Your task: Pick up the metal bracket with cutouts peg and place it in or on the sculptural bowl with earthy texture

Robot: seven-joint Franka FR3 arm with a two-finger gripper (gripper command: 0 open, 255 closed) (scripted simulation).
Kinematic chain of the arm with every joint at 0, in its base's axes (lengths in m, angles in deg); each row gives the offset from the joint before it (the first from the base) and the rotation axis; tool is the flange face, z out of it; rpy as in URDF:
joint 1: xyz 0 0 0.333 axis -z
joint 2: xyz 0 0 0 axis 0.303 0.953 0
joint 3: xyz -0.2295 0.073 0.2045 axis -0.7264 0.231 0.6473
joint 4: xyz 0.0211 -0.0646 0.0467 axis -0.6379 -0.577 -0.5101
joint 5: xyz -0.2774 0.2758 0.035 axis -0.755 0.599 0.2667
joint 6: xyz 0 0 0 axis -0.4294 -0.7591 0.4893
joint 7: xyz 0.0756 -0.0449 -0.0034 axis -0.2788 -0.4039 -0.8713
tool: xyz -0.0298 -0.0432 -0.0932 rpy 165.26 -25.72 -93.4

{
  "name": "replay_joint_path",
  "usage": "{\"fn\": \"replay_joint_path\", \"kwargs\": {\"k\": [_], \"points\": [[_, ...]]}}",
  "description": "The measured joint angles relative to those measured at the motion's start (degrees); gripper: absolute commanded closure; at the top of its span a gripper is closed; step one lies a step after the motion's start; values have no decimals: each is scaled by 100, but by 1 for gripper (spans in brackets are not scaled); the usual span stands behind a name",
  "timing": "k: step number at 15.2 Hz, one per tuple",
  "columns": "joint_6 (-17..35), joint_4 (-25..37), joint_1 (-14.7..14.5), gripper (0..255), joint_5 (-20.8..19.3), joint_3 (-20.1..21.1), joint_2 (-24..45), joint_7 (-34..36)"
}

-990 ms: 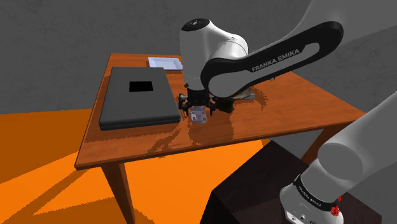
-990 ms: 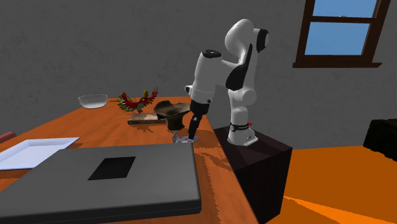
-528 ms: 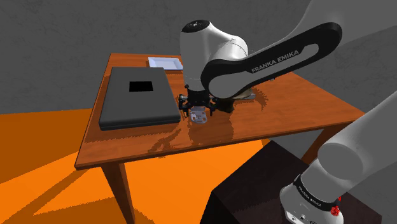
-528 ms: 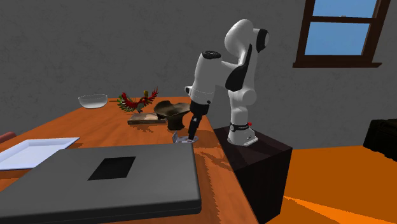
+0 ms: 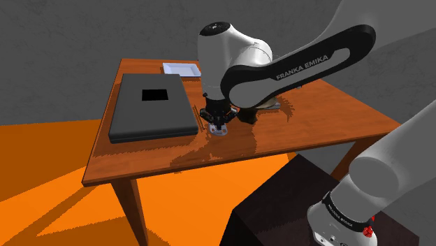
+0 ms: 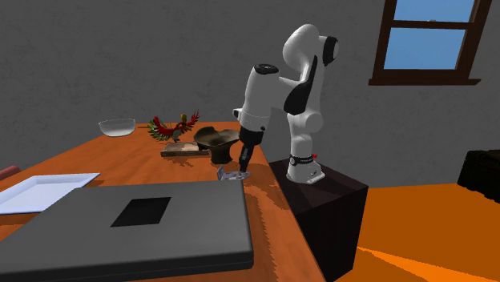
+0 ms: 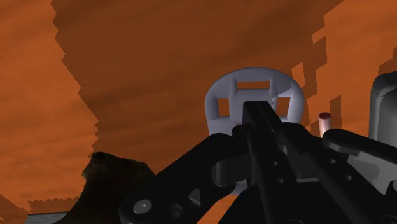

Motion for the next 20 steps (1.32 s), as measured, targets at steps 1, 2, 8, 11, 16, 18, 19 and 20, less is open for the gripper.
{"fn": "replay_joint_path", "kwargs": {"k": [1, 2, 8, 11, 16, 18, 19, 20], "points": [[0, 0, 0, 255, 0, 0, 0, 0], [0, 0, 0, 0, 0, 0, 0, 0], [565, -654, -285, 0, 2866, -1598, -749, -3039], [826, -786, -331, 0, 3152, -1689, -644, -3345], [1178, -886, -359, 0, 3179, -1595, -448, -3349], [1195, -930, -339, 0, 3178, -1612, -427, -3354], [1202, -941, -334, 0, 3178, -1617, -421, -3359], [1205, -943, -332, 0, 3176, -1619, -416, -3360]]}}
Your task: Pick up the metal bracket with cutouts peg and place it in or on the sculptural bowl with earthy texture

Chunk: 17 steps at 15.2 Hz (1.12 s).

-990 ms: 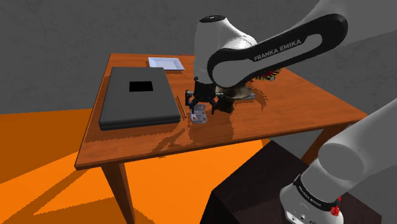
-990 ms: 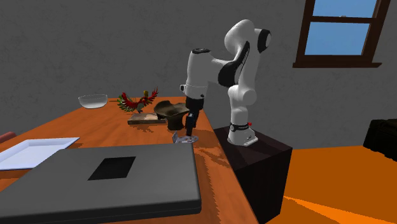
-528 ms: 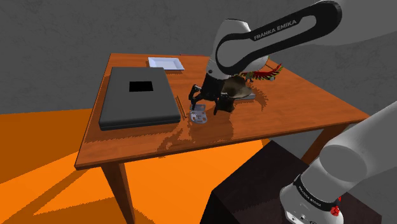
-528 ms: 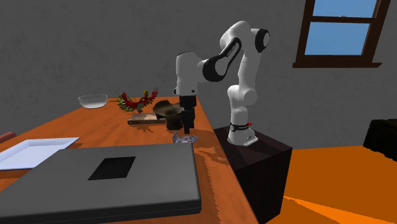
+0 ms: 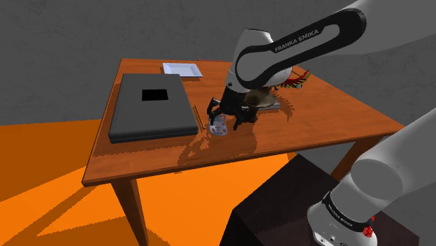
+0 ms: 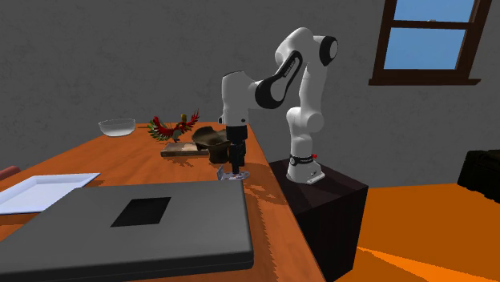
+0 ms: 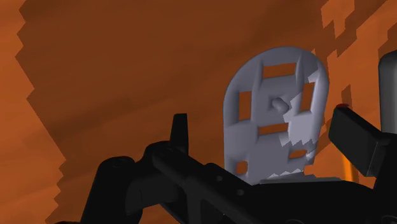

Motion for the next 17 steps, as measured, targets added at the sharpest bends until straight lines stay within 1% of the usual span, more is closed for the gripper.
{"fn": "replay_joint_path", "kwargs": {"k": [1, 2, 12, 17], "points": [[0, -2, 1, 0, 0, -1, 1, -1], [2, -3, 2, 255, 0, -2, 2, -2], [3, -4, 3, 255, -1, -2, 3, -2], [-333, 149, -4, 255, 18, -45, -193, 19]]}}
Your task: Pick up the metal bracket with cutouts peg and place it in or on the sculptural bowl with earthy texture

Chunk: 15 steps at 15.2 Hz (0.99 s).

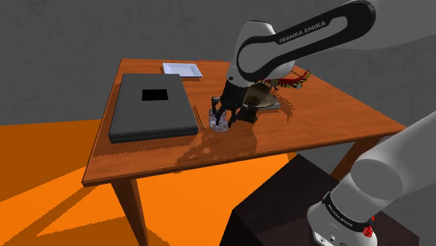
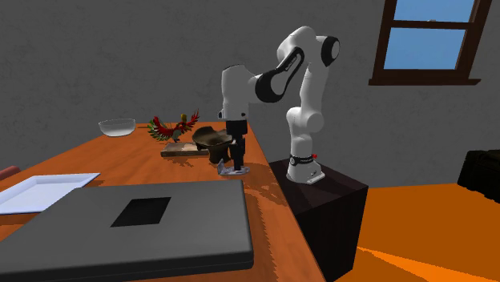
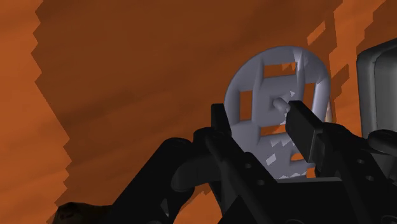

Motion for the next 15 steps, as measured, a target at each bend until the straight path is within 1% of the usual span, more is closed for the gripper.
{"fn": "replay_joint_path", "kwargs": {"k": [15], "points": [[-1249, 743, 29, 255, -35, -211, -521, 74]]}}
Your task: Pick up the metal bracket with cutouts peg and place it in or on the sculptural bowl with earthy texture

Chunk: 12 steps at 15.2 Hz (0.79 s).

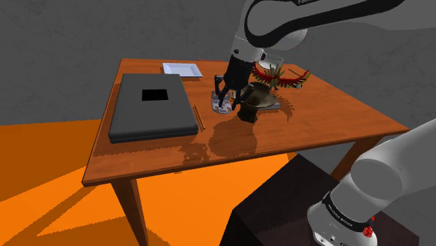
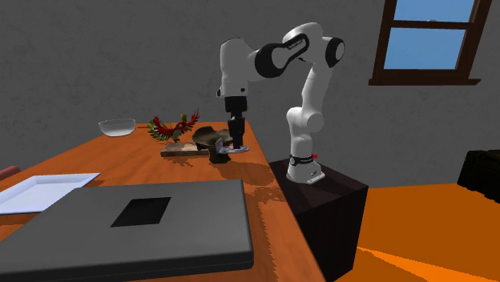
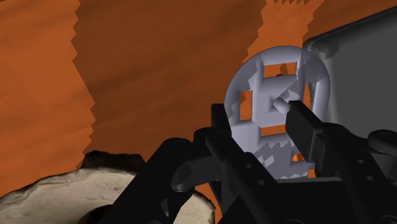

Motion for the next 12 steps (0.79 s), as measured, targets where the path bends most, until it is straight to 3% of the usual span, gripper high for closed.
{"fn": "replay_joint_path", "kwargs": {"k": [12], "points": [[-948, 777, 32, 255, -77, -130, -184, 130]]}}
